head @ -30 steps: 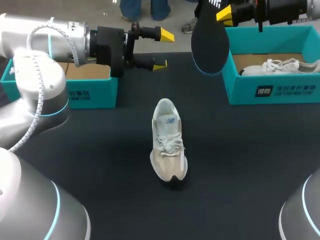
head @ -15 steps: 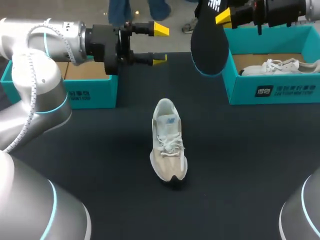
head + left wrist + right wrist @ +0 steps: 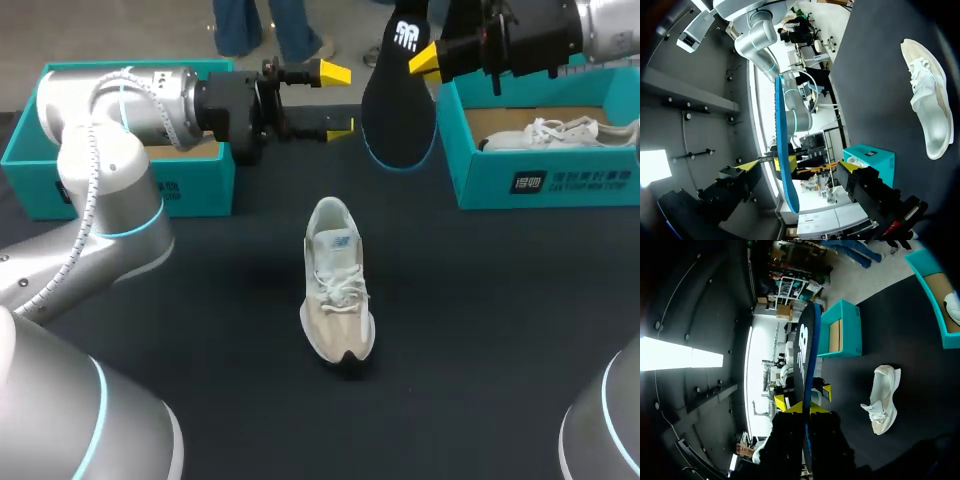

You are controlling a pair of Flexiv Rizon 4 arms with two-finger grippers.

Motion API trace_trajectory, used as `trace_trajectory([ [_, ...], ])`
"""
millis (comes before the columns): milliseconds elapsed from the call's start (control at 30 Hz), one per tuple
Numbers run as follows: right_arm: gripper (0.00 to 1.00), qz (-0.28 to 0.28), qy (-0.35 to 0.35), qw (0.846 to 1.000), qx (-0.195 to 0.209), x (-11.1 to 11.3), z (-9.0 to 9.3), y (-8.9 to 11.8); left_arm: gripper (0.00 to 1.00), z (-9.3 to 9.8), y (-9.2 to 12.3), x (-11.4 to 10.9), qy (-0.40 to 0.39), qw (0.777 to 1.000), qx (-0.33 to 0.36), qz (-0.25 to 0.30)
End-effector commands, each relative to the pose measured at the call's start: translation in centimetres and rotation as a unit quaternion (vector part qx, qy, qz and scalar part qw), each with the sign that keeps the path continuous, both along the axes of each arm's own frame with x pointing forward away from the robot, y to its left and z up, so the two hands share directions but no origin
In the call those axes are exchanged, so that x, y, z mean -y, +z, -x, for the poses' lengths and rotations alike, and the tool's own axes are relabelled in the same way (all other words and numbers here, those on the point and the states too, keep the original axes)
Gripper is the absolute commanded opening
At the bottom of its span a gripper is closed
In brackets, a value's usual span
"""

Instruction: Take the shoe out of the shoebox, open the shoe tongue, remove and reinsert the insole, then place the shoe into the shoebox

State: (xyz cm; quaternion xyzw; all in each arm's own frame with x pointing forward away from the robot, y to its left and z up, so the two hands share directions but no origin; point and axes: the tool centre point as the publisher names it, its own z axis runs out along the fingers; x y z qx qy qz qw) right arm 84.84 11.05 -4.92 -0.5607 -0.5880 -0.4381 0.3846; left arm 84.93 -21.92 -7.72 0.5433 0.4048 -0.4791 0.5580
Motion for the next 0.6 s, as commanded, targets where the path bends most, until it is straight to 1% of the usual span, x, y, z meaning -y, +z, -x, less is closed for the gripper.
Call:
trace_trajectory([
  [33, 0.0, 0.005, 0.013, 1.0, -0.016, -1.1, -0.6, -0.5, 1.0, -0.2, -0.5, 1.3, 0.001, 1.0, -0.001, 0.014],
  [200, 0.0, 0.007, 0.022, 0.999, -0.027, -1.9, -0.5, -1.3, 1.0, 0.0, -0.5, 1.7, 0.0, 1.0, -0.006, 0.023],
  [500, 0.0, 0.024, 0.035, 0.998, -0.039, -2.4, -1.7, -2.9, 1.0, 0.9, -1.0, 2.3, -0.002, 1.0, -0.014, 0.022],
  [533, 0.0, 0.025, 0.035, 0.998, -0.04, -2.4, -1.9, -3.0, 0.98, 1.0, -1.1, 2.3, -0.002, 1.0, -0.015, 0.022],
  [600, 0.0, 0.026, 0.033, 0.998, -0.041, -2.3, -2.1, -3.2, 0.91, 1.2, -1.2, 2.3, -0.001, 1.0, -0.017, 0.022],
])
